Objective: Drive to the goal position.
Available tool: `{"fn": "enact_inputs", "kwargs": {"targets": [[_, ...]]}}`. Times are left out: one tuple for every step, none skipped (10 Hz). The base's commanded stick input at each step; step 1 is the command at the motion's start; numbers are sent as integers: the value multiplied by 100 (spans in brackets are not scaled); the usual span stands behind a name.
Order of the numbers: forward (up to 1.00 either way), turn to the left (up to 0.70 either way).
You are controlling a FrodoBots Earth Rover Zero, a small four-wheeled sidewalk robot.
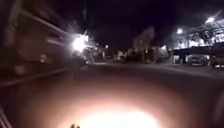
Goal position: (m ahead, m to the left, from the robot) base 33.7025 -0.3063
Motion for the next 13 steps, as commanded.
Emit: {"fn": "enact_inputs", "kwargs": {"targets": [[100,0],[100,0],[100,0],[100,0],[100,0],[100,0],[100,0],[100,0],[100,0],[100,0],[100,0],[100,0],[100,0]]}}
